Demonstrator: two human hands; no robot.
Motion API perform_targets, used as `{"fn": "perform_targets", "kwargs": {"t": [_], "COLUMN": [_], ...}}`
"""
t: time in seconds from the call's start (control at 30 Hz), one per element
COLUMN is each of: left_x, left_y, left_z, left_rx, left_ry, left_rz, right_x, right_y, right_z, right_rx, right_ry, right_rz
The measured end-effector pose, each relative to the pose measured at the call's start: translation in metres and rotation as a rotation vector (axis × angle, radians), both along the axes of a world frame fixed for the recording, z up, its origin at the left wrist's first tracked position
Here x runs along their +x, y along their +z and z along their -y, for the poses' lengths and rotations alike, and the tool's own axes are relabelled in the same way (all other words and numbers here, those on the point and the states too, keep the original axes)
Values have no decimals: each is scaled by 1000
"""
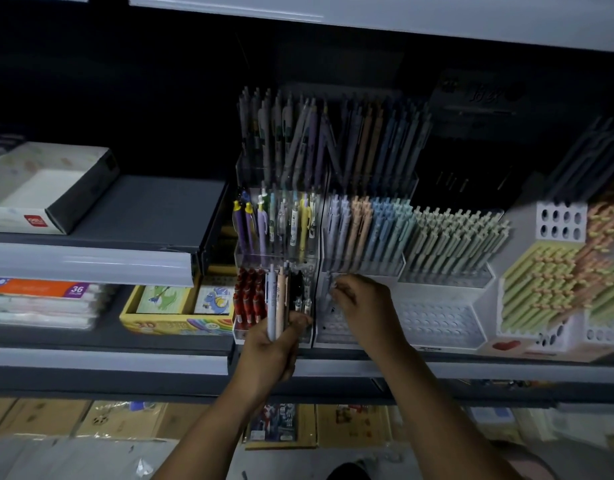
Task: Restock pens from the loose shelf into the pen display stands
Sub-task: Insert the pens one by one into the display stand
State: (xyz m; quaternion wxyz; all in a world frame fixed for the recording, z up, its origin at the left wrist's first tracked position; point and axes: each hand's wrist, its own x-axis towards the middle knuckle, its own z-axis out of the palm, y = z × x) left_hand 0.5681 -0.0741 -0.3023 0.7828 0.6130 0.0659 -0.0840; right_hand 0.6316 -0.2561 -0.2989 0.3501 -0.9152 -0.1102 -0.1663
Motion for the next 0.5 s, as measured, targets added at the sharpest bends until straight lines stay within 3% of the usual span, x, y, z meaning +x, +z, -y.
{"fn": "perform_targets", "kwargs": {"t": [0.27, 0.5], "left_x": [3, 6], "left_y": [-2, -6], "left_z": [-4, -3], "left_rx": [34, 42], "left_ry": [25, 29], "left_rz": [0, -8], "right_x": [12, 9], "right_y": [0, 11], "right_z": [-8, -9], "right_rx": [-136, -75], "right_ry": [-15, -26], "right_rz": [-87, -176]}}
